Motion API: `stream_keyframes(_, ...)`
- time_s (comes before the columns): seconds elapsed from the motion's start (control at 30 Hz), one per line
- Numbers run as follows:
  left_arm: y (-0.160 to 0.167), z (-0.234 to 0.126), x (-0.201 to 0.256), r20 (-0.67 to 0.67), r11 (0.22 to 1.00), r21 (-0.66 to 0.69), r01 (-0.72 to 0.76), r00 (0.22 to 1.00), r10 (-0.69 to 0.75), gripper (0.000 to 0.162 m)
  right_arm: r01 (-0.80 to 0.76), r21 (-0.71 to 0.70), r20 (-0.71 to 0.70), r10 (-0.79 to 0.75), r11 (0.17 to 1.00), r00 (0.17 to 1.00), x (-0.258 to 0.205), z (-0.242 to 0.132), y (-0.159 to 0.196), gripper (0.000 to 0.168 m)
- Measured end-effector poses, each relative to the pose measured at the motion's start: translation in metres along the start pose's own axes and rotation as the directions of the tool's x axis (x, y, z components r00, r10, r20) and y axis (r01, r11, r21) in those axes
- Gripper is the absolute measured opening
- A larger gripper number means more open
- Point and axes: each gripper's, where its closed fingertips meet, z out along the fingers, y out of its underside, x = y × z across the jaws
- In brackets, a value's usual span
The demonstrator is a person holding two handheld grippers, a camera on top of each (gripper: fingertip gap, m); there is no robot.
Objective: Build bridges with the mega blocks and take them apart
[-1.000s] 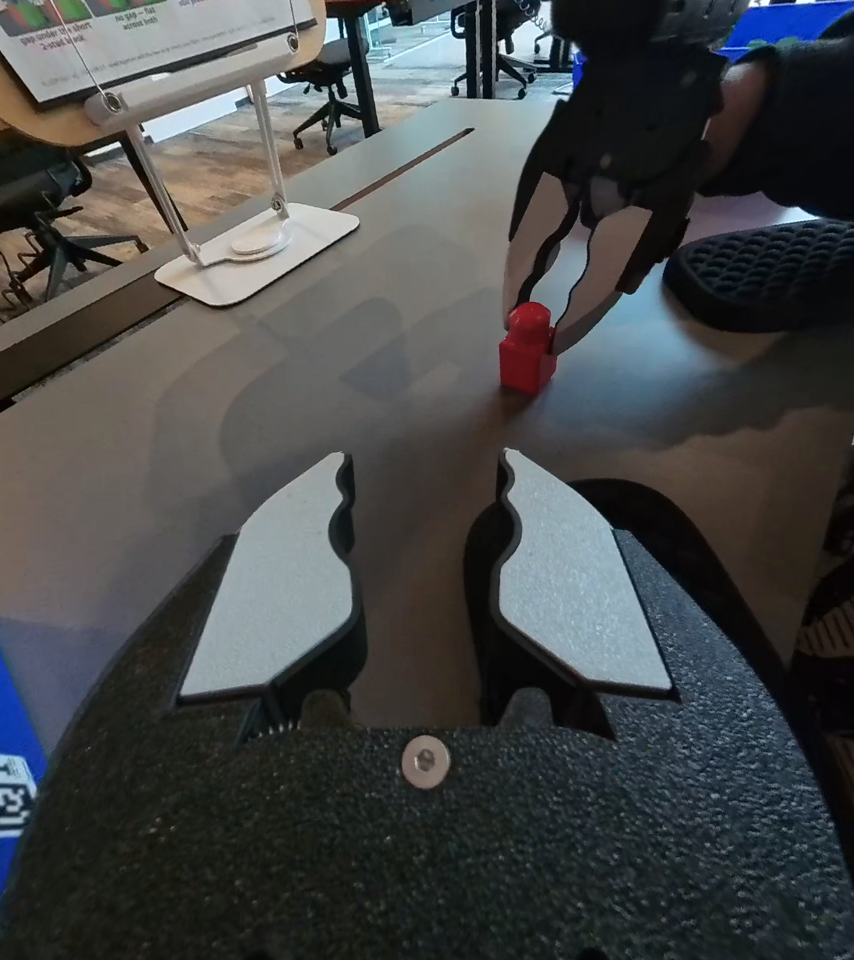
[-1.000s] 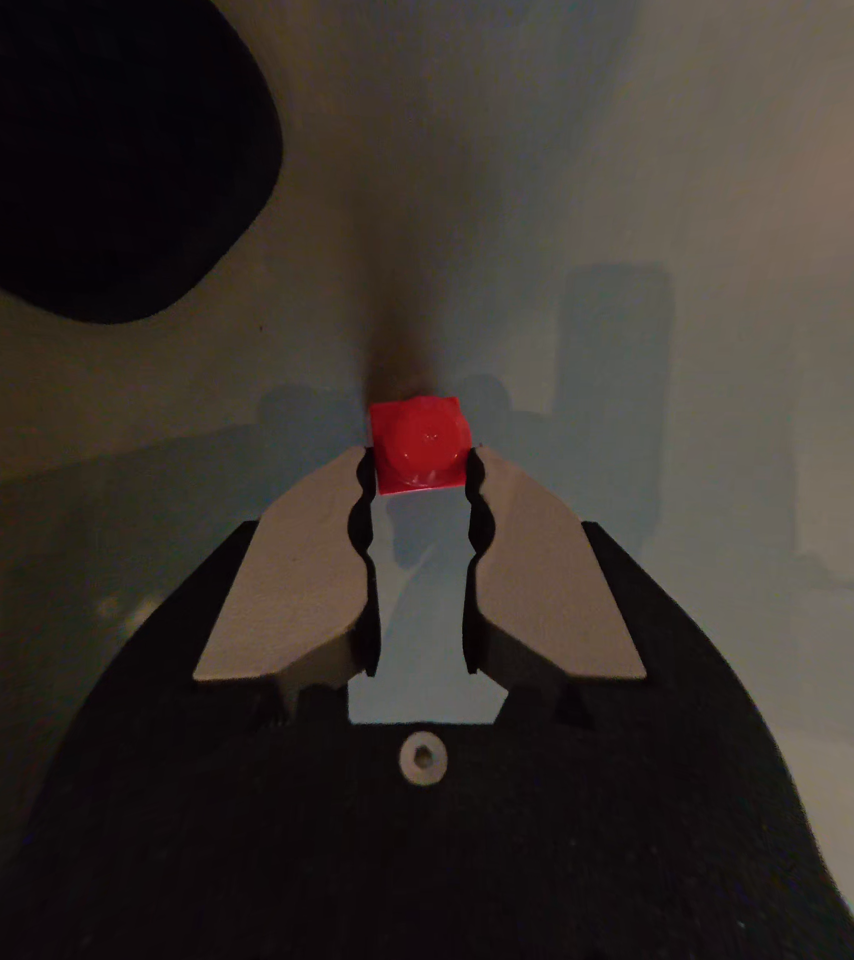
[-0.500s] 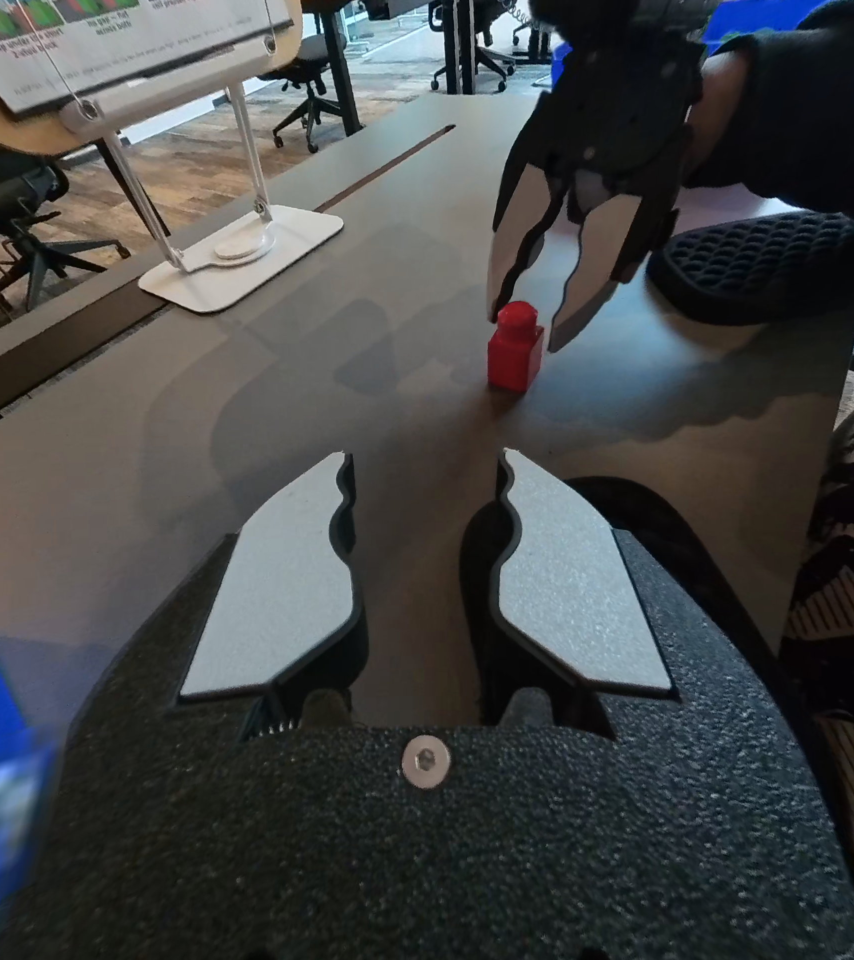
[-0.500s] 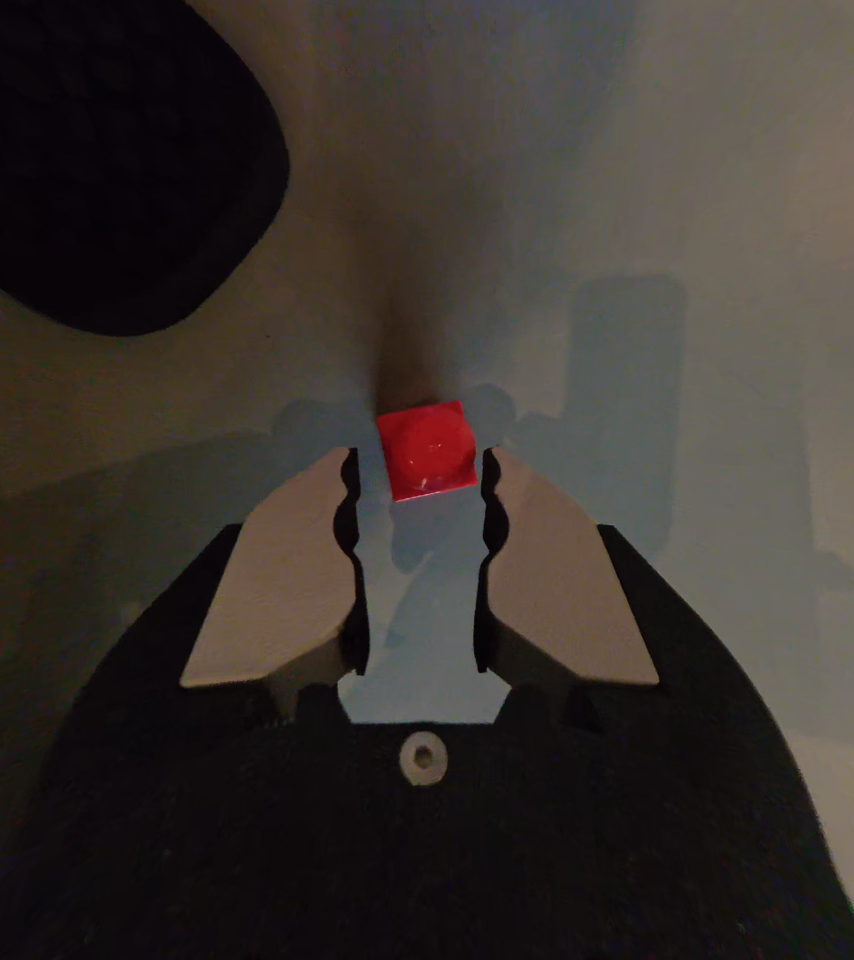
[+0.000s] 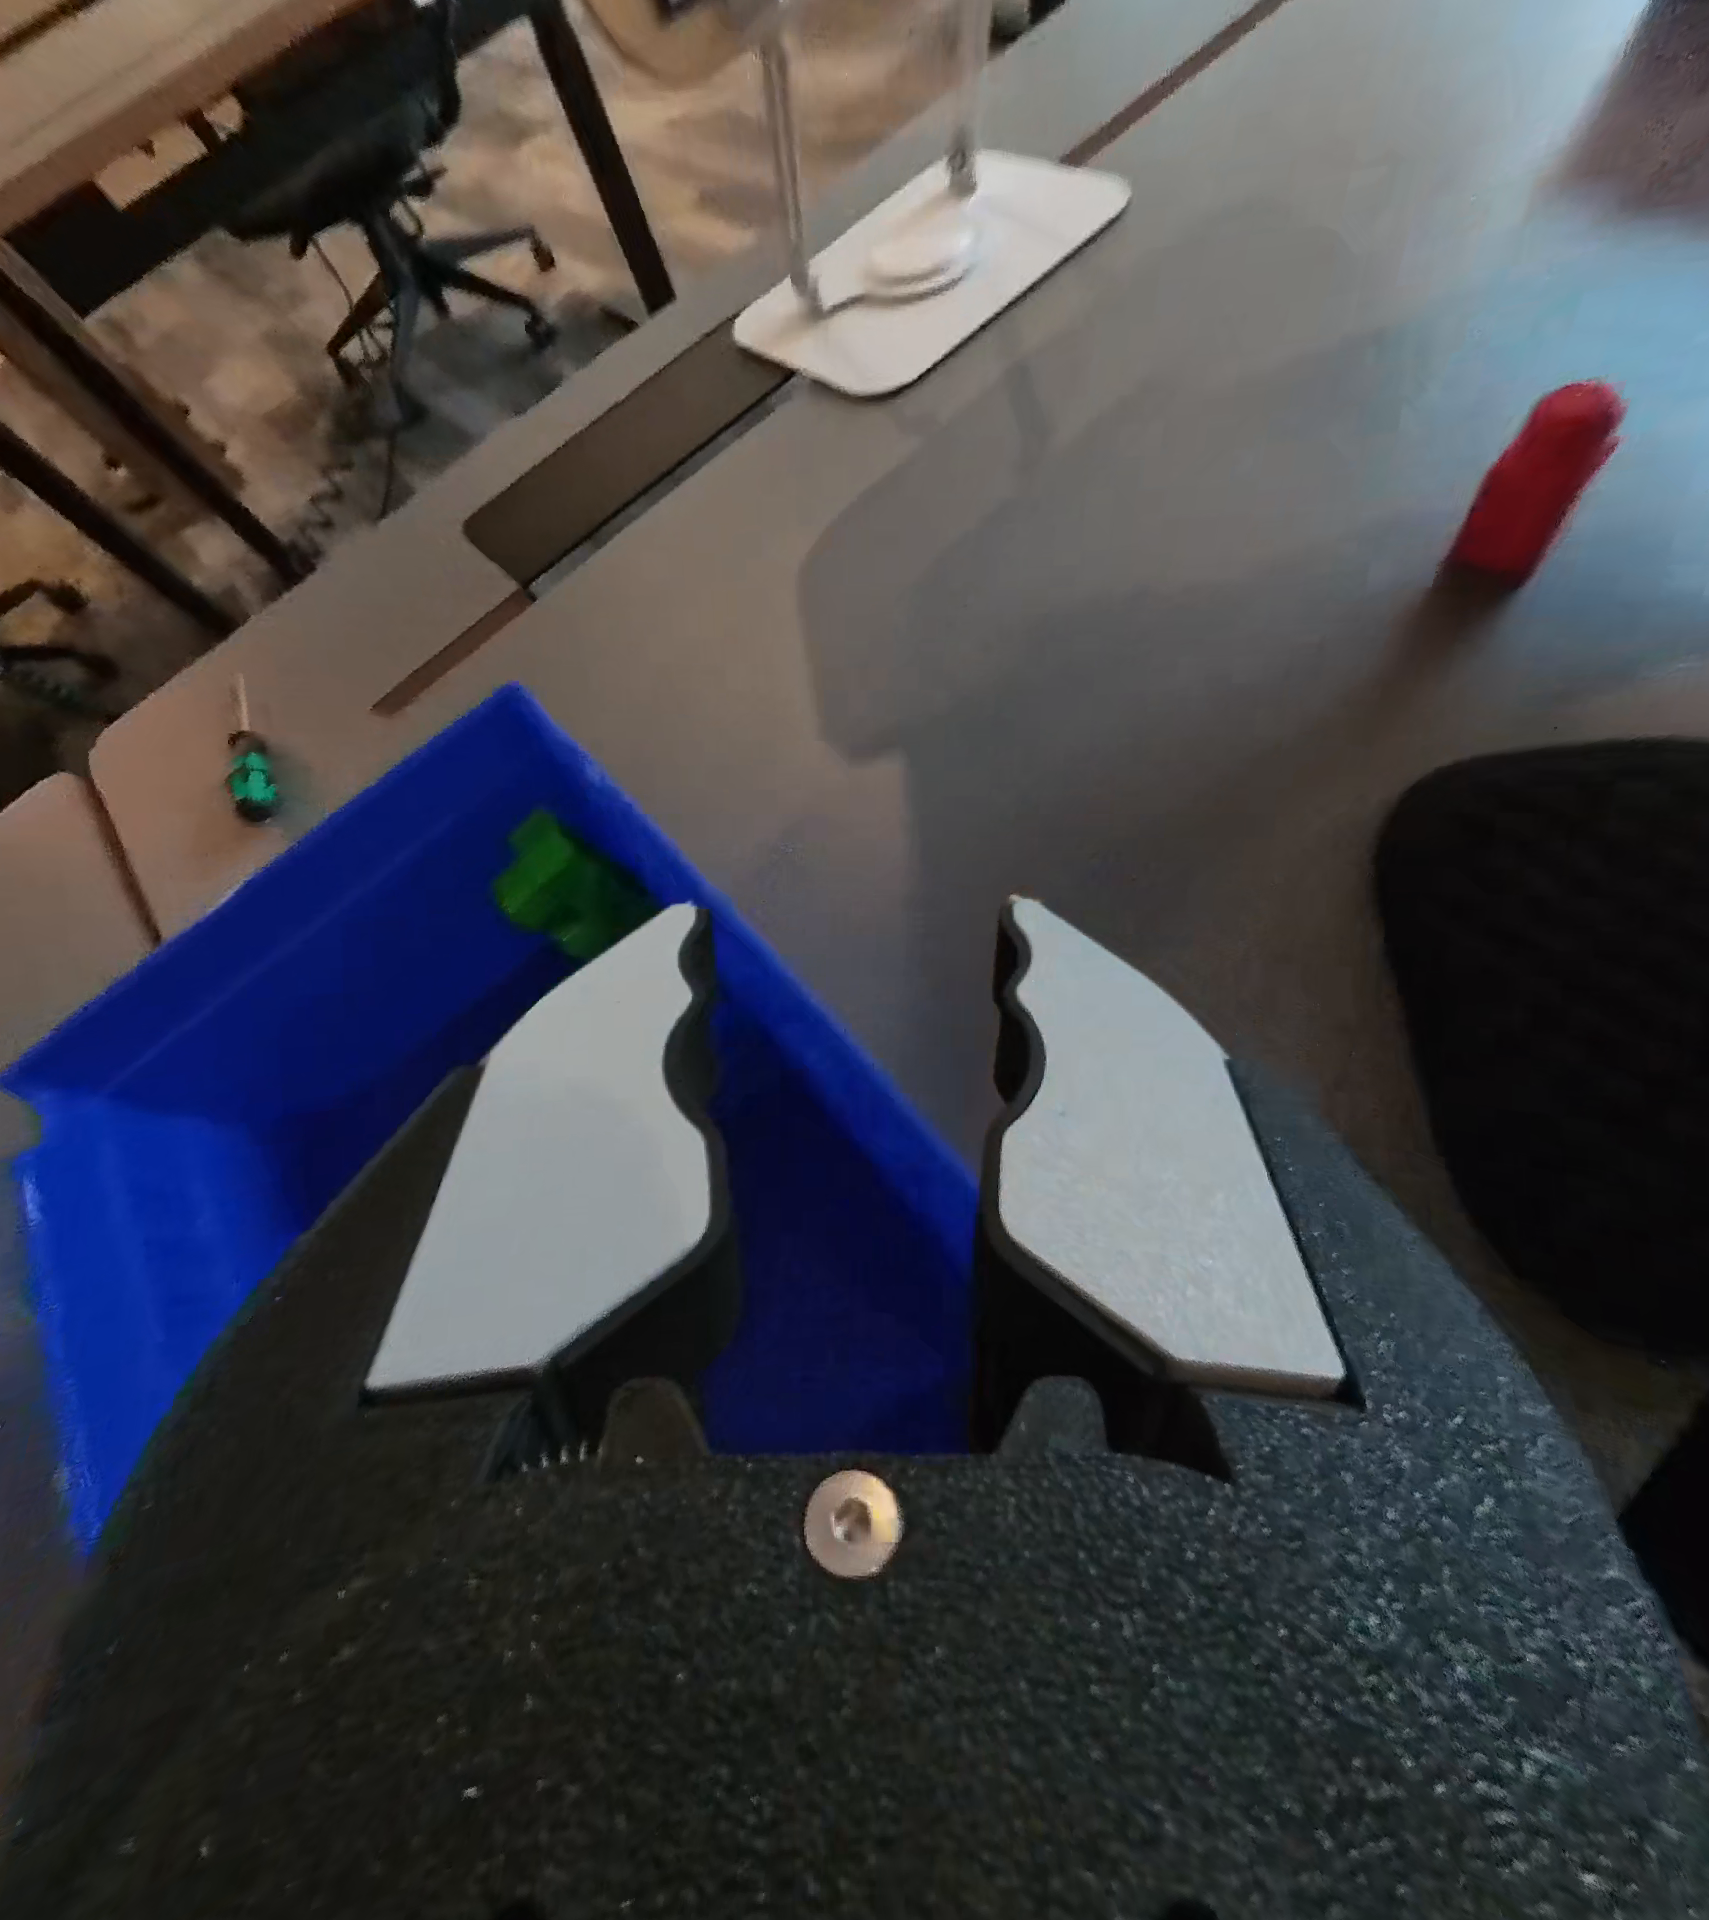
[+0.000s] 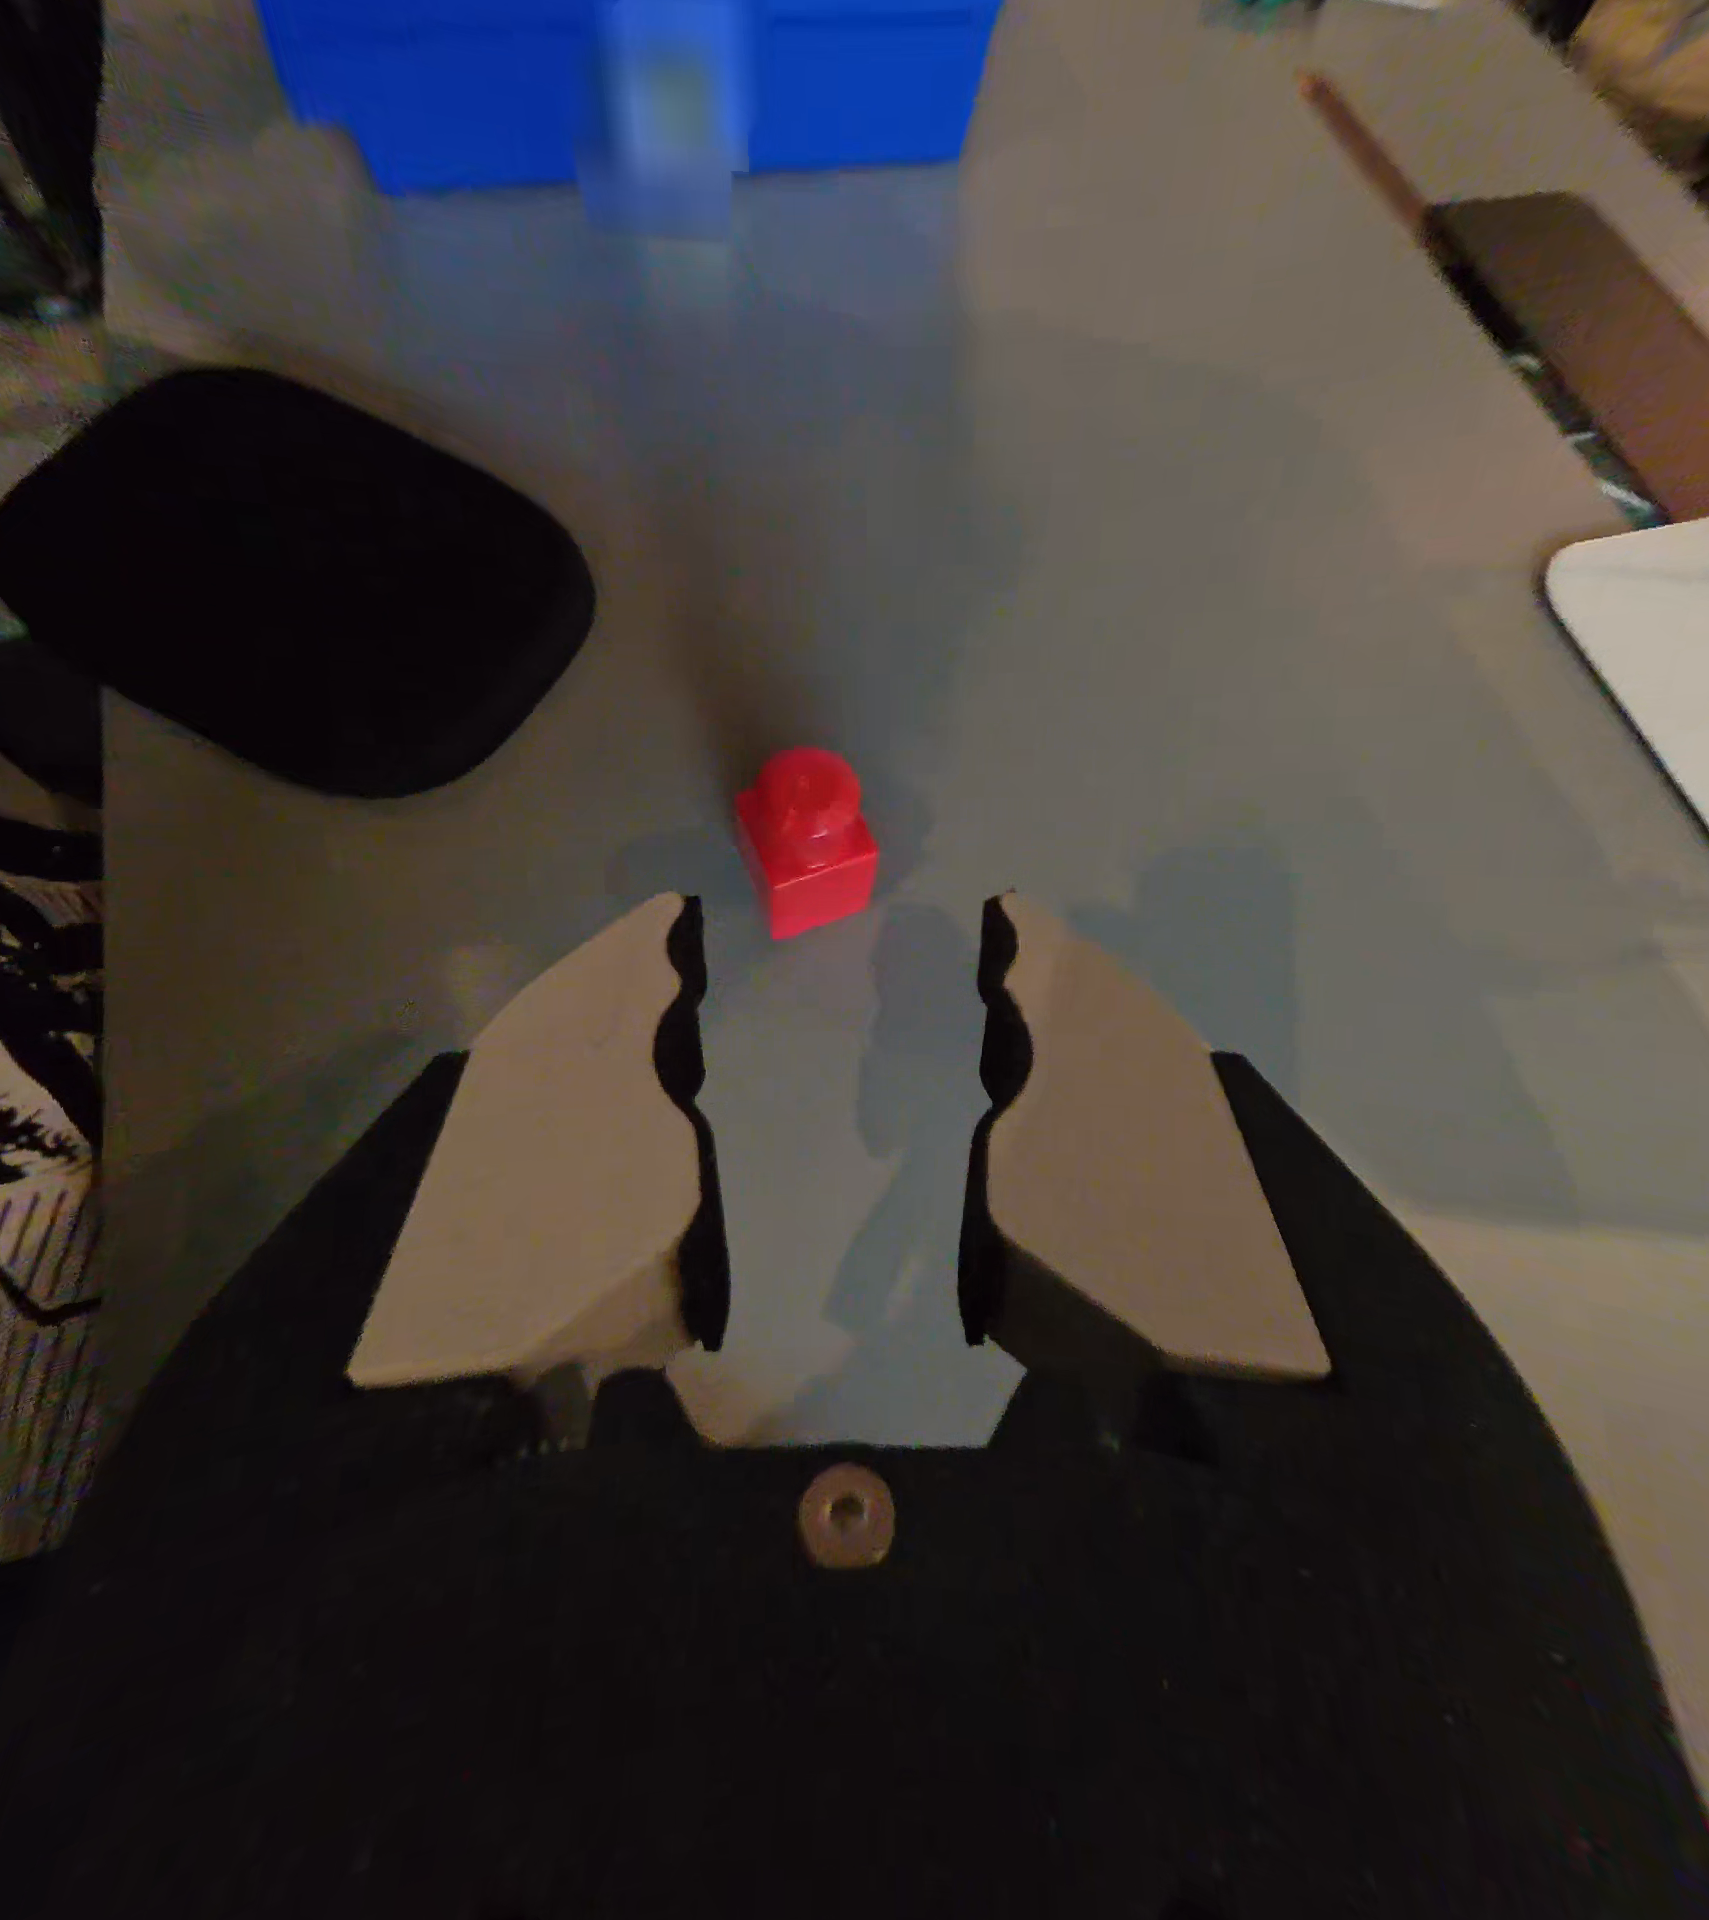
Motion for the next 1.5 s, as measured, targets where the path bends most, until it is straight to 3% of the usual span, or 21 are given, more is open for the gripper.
stream_keyframes(0.17, 0.030, 0.023, -0.057, -0.023, 0.987, -0.098, -0.126, 0.992, 0.124, 0.050, -0.088, 0.106, -0.079, 0.097, 0.990, 0.992, 0.019, -0.023, -0.003, 0.049)
stream_keyframes(0.23, 0.046, 0.035, -0.069, -0.101, 0.977, -0.150, -0.153, 0.985, 0.138, 0.049, -0.103, 0.098, -0.133, 0.116, 0.990, 0.984, 0.028, -0.032, 0.000, 0.049)
stream_keyframes(0.37, 0.069, 0.053, -0.068, -0.287, 0.964, -0.175, -0.201, 0.947, 0.146, 0.048, -0.128, 0.087, -0.200, 0.143, 0.988, 0.969, 0.039, -0.047, 0.004, 0.048)
stream_keyframes(0.57, 0.097, 0.071, -0.066, -0.439, 0.949, -0.207, -0.236, 0.890, 0.125, 0.051, -0.135, 0.058, -0.259, 0.146, 0.989, 0.955, 0.047, -0.058, 0.005, 0.047)
stream_keyframes(0.87, 0.124, 0.094, -0.058, -0.505, 0.943, -0.219, -0.249, 0.856, 0.109, 0.055, -0.130, 0.026, -0.256, 0.132, 0.991, 0.958, 0.048, -0.051, 0.005, 0.046)
stream_keyframes(1.03, 0.127, 0.098, -0.057, -0.512, 0.954, -0.187, -0.233, 0.852, 0.108, 0.036, -0.119, 0.019, -0.247, 0.120, 0.993, 0.962, 0.047, -0.049, 0.004, 0.046)
stream_keyframes(1.27, 0.096, 0.077, -0.074, -0.410, 0.969, -0.138, -0.207, 0.902, 0.134, 0.035, -0.080, 0.001, -0.200, 0.079, 0.997, 0.977, 0.042, -0.042, -0.006, 0.046)
stream_keyframes(1.4, 0.043, 0.056, -0.078, -0.297, 0.976, -0.067, -0.206, 0.938, 0.178, 0.035, -0.005, -0.020, -0.136, 0.002, 1.000, 0.991, 0.036, -0.025, -0.029, 0.045)
stream_keyframes(1.5, -0.006, 0.045, -0.057, -0.271, 0.977, 0.035, -0.211, 0.939, 0.212, 0.035, 0.093, -0.034, -0.081, -0.096, 0.995, 0.992, 0.027, -0.009, -0.056, 0.046)
